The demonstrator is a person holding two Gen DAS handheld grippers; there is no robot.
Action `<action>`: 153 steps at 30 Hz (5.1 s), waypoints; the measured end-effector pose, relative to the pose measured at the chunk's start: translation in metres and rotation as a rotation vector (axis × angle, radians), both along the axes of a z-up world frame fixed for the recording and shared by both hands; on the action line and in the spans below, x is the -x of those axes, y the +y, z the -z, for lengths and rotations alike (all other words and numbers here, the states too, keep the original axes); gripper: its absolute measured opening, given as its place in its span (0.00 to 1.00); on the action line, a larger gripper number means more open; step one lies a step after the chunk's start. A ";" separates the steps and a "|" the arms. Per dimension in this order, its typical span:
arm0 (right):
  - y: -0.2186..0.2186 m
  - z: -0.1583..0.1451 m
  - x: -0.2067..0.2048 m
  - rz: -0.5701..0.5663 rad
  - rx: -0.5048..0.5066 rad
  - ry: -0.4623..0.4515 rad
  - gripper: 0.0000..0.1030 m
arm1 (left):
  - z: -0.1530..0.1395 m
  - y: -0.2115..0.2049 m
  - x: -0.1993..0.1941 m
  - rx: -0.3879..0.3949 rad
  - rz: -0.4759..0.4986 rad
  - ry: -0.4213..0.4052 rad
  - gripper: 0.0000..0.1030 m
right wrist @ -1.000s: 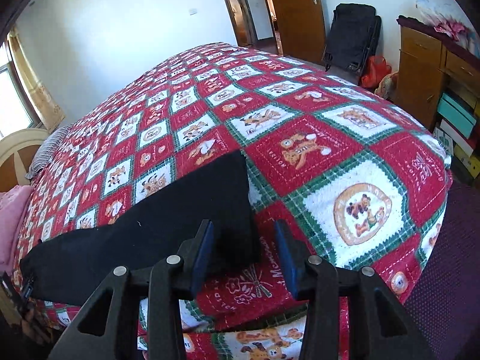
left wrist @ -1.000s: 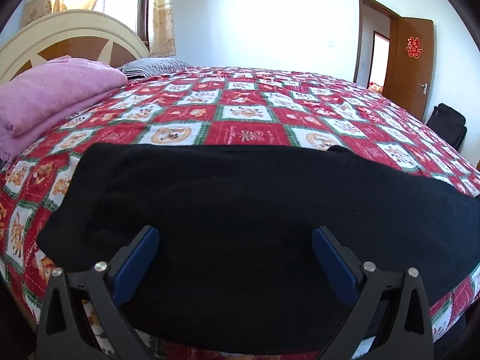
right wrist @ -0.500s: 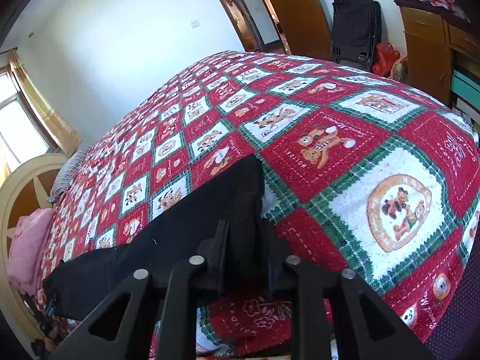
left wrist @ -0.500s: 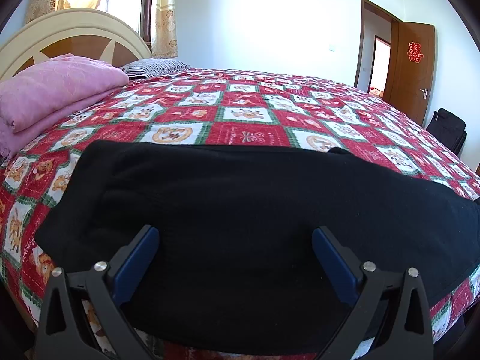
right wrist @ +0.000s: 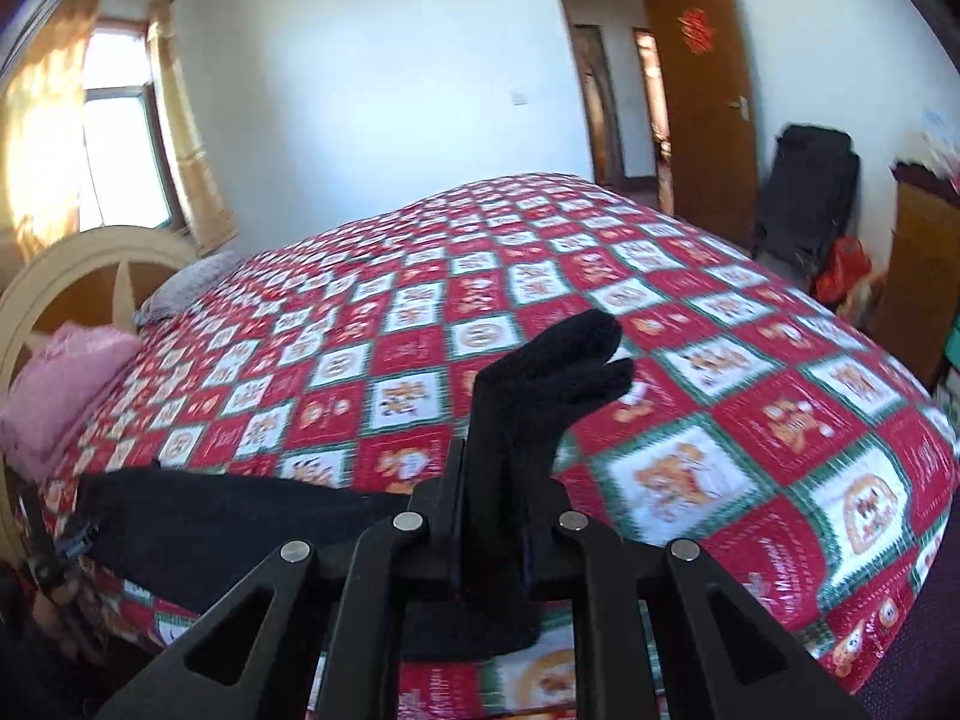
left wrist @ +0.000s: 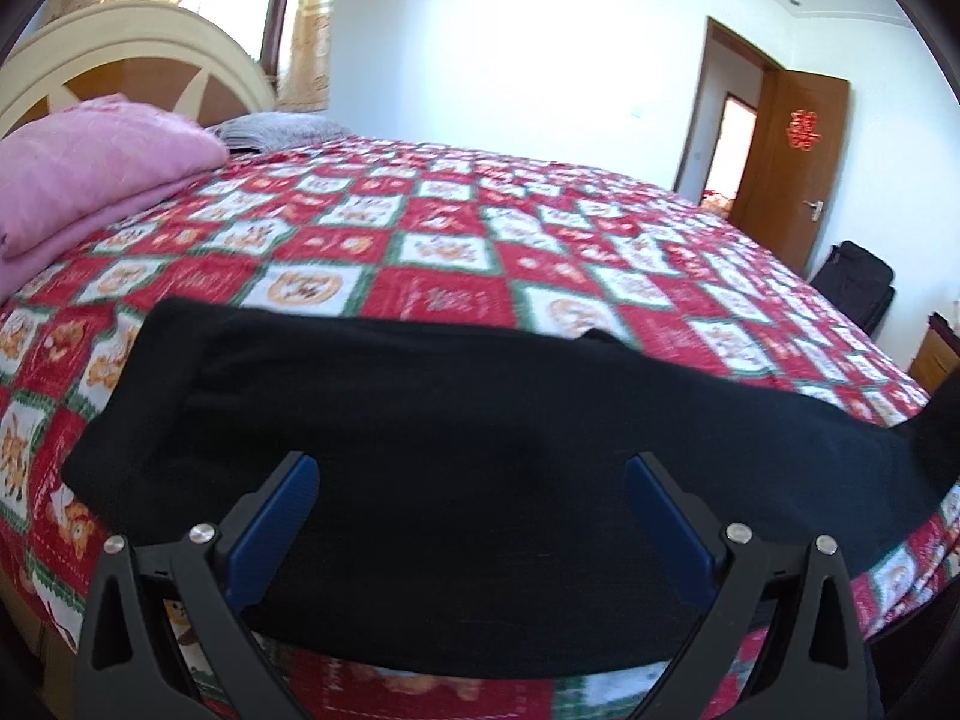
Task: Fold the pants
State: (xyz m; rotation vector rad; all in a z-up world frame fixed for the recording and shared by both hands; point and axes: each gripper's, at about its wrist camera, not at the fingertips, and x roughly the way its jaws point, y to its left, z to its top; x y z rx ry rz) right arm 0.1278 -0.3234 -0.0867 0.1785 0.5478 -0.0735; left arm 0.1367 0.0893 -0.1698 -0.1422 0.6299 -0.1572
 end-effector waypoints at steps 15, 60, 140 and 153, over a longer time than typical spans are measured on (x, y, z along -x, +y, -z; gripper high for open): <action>0.123 0.060 -0.054 -0.242 0.121 0.139 0.13 | -0.019 -0.045 0.008 0.048 0.197 0.000 1.00; 0.153 0.110 -0.024 -0.409 0.228 0.243 0.06 | -0.019 -0.225 -0.019 0.149 0.534 0.183 0.96; 0.104 0.091 -0.028 -0.381 -0.068 0.088 0.70 | 0.004 -0.139 -0.027 0.214 0.380 0.282 0.31; 0.167 0.095 -0.031 -0.507 0.122 0.159 0.70 | -0.025 -0.100 -0.011 0.125 0.287 0.127 0.69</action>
